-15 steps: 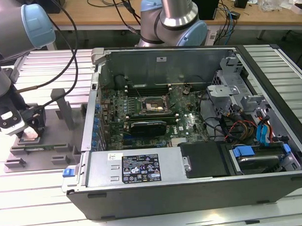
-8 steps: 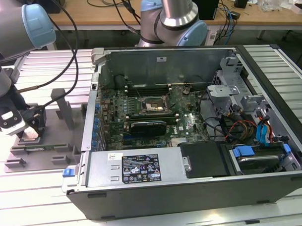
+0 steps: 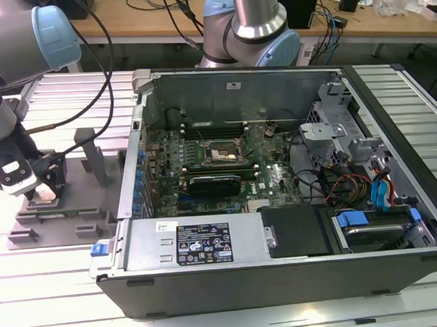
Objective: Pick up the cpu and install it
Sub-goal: 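Pick up the cpu and move it towards the insertion slot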
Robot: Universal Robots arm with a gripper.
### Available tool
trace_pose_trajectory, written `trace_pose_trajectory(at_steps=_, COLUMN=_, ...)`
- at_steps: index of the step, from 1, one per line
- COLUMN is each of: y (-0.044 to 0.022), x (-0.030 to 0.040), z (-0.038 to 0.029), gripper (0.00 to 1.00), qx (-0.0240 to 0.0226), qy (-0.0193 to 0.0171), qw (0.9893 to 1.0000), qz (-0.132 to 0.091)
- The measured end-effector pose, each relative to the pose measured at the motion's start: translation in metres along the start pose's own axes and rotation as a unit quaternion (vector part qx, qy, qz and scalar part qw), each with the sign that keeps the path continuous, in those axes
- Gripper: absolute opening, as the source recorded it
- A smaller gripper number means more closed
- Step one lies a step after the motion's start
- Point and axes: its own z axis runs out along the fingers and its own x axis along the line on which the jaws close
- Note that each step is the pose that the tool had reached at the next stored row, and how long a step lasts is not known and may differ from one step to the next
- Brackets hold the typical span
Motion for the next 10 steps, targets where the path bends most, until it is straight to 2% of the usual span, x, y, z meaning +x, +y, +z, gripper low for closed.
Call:
trace_pose_trajectory(at_steps=3, y=0.0001, x=-0.0002, z=-0.0028, gripper=0.55, qx=0.0000, qy=0.0000, qw=1.0000, qz=0.000)
trace_pose_trajectory(at_steps=10, y=0.0001, x=-0.0002, z=-0.0031, gripper=0.55, qx=0.0000, qy=0.0000, qw=1.0000, qz=0.000)
